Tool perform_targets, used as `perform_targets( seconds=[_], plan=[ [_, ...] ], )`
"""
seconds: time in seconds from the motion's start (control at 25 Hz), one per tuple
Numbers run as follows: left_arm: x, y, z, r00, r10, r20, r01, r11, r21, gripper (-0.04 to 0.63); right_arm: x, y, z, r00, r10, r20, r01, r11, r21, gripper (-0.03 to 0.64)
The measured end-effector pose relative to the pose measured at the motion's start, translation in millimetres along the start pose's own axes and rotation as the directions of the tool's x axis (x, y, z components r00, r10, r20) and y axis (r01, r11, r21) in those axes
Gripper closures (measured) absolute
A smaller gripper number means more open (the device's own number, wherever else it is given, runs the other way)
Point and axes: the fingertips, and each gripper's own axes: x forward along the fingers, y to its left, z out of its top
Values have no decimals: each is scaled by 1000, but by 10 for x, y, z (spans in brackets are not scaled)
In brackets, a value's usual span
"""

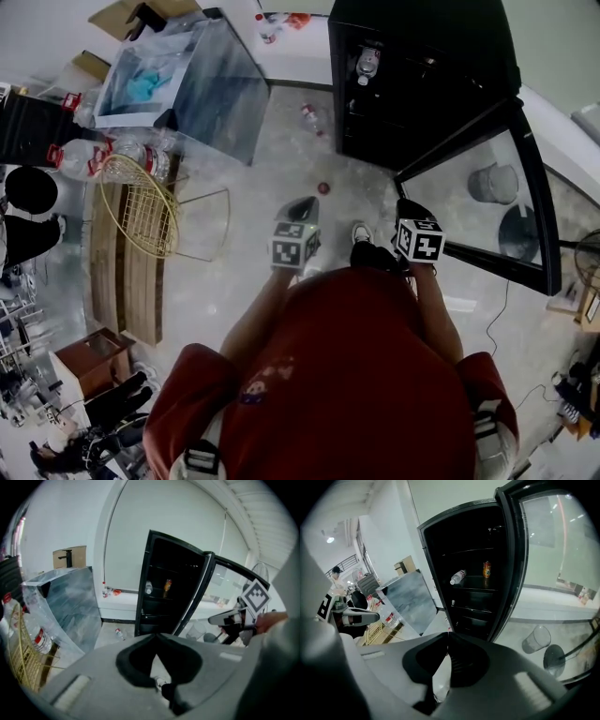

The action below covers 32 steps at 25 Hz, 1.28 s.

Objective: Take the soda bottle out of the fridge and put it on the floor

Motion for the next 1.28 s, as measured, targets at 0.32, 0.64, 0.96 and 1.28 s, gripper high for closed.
perform_targets(
  seconds=[0.32,0.64,0.96,1.28],
  plan=[
    [-121,77,-83,999,42,-11,-42,999,-30,595,-10,83,-61,1000,14,-17,-15,1000,-27,615],
    [-225,118,-173,998,69,-9,-70,996,-61,594,-59,151,-106,999,28,-24,-29,998,-52,615],
    [-286,96,-196,997,77,14,-76,994,-80,595,-67,203,-145,999,43,-23,-45,996,-80,615],
    [-360,64,-236,996,87,23,-84,992,-91,595,-131,251,-139,999,52,0,-51,988,-149,615]
  ],
)
